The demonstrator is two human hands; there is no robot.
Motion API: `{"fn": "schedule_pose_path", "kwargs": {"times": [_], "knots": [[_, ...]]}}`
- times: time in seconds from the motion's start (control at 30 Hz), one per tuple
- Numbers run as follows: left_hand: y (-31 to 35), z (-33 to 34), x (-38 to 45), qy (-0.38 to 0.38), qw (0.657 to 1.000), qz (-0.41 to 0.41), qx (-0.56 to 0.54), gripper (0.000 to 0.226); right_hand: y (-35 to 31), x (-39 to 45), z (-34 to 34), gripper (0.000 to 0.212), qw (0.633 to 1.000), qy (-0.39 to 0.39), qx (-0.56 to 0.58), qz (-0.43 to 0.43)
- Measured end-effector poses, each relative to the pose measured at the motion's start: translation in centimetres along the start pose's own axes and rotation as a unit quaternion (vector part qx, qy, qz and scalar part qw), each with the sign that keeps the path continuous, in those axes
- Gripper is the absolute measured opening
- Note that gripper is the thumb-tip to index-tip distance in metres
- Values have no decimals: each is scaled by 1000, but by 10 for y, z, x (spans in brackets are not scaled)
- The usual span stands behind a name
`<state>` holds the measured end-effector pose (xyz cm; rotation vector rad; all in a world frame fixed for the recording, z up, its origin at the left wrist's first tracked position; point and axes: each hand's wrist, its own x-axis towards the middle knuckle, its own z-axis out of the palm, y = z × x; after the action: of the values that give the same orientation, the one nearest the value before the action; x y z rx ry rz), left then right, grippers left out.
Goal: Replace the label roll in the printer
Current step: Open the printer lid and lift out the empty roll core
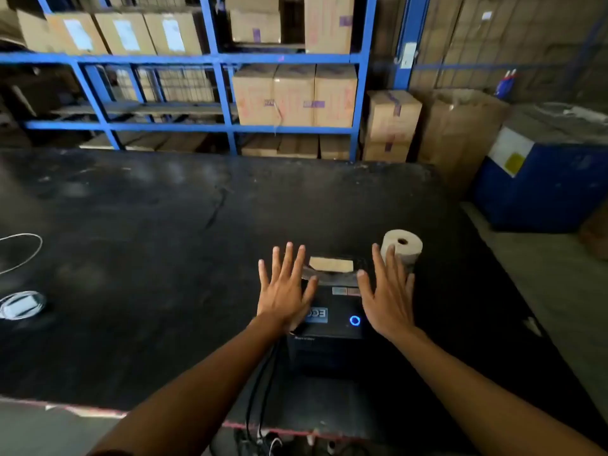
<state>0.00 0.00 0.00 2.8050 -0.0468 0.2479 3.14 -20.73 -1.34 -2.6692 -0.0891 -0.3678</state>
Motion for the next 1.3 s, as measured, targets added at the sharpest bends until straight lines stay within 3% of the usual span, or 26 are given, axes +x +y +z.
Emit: {"fn": "schedule_pose_path", "kwargs": {"times": [0.1,0.2,0.3,0.37,0.43,0.63,0.77,0.93,1.07,1.17,1.3], "knots": [[-2,19,-25,-29,989,-83,-118,77,9,-30,15,66,994,-27,76,70],[0,38,-49,-28,946,-155,-285,88,18,-58,27,67,969,-61,187,148],[0,44,-56,-23,872,-234,-430,86,19,-71,26,69,907,-112,342,218],[0,46,-60,-38,821,-259,-507,78,18,-86,20,71,859,-152,440,214],[-1,47,-62,-38,800,-258,-541,74,17,-99,16,68,832,-165,491,199],[-2,52,-65,-38,793,-249,-556,77,20,-109,22,60,808,-131,532,215],[-3,52,-66,-43,794,-243,-555,79,28,-105,20,64,832,-116,488,238],[-2,52,-65,-41,797,-243,-551,76,36,-96,21,30,863,-118,438,223],[1,52,-66,-25,798,-250,-548,72,35,-95,21,21,863,-109,443,217],[1,50,-66,-31,794,-244,-556,72,33,-97,20,30,857,-99,454,223],[-5,48,-68,-68,791,-226,-564,82,32,-102,21,79,863,-132,450,185]]}}
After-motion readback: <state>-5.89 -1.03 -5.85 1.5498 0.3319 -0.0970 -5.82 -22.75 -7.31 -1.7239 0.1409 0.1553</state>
